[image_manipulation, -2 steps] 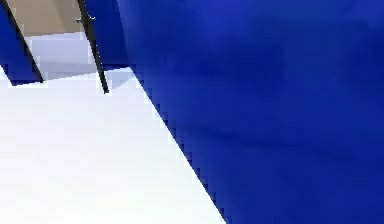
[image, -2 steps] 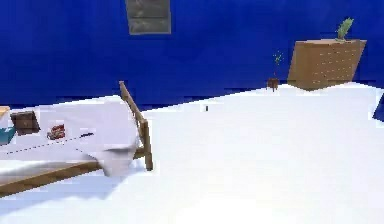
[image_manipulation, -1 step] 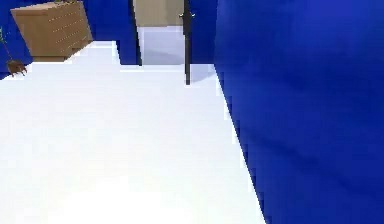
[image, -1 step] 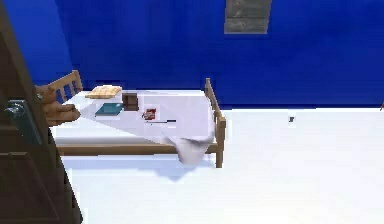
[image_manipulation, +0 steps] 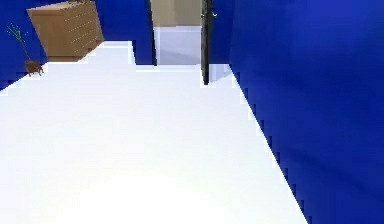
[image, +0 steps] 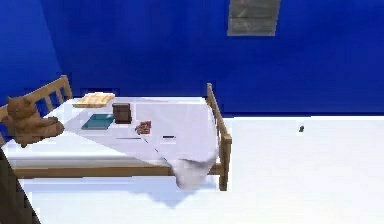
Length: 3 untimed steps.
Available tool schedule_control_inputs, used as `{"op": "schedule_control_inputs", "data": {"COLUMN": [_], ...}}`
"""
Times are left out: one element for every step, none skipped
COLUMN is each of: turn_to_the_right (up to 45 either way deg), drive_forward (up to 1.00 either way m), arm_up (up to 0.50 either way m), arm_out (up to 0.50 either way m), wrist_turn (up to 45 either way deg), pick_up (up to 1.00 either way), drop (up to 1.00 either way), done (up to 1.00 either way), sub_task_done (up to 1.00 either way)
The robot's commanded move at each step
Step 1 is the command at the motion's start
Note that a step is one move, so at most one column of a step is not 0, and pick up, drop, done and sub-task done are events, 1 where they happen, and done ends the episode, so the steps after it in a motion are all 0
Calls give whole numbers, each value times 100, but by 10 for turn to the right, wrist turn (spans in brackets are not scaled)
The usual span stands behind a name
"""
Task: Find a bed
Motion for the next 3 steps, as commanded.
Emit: {"op": "schedule_control_inputs", "data": {"turn_to_the_right": [0,-450,-180], "drive_forward": [45,0,0], "arm_up": [0,0,0], "arm_out": [0,0,0], "wrist_turn": [0,0,0], "pick_up": [0,0,0], "drop": [0,0,0], "done": [0,0,0], "sub_task_done": [0,0,0]}}
